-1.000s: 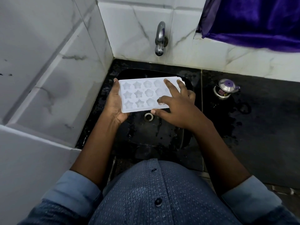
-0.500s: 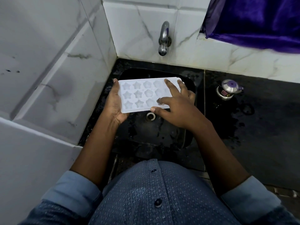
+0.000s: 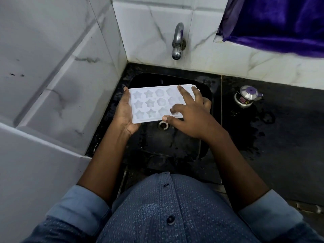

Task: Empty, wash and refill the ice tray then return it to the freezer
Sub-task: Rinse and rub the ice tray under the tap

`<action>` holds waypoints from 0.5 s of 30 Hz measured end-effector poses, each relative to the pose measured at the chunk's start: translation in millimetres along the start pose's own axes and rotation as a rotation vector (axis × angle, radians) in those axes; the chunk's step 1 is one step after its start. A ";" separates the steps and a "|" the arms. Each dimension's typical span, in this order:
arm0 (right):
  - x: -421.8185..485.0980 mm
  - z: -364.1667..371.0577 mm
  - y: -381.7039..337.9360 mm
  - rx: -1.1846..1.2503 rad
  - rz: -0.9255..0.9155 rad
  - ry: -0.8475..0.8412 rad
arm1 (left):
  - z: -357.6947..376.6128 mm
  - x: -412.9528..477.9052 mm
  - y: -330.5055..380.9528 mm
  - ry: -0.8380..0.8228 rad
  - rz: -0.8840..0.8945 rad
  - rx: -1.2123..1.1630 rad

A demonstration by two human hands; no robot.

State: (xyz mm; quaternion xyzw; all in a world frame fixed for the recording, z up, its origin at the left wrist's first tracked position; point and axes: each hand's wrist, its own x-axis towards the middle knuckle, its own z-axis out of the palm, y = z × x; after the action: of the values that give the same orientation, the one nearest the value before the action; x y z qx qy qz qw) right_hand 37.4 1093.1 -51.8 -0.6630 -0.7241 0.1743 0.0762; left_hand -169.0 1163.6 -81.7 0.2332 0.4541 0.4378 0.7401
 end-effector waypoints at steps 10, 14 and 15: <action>-1.9 -0.6 0.2 -0.012 -0.007 -0.001 | 0.5 -2.0 1.1 0.003 0.002 -0.014; -3.4 -2.0 -0.2 0.003 -0.008 -0.001 | -0.1 -0.7 -1.5 -0.008 -0.007 -0.007; -3.4 -1.9 0.1 -0.003 -0.003 0.003 | -0.3 -0.2 -2.1 -0.009 -0.007 -0.008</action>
State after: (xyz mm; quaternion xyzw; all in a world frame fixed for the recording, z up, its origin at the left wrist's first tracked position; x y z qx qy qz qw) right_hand 38.5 1090.0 -49.7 -0.6622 -0.7253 0.1720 0.0768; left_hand -168.4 1162.3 -83.3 0.2308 0.4497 0.4361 0.7445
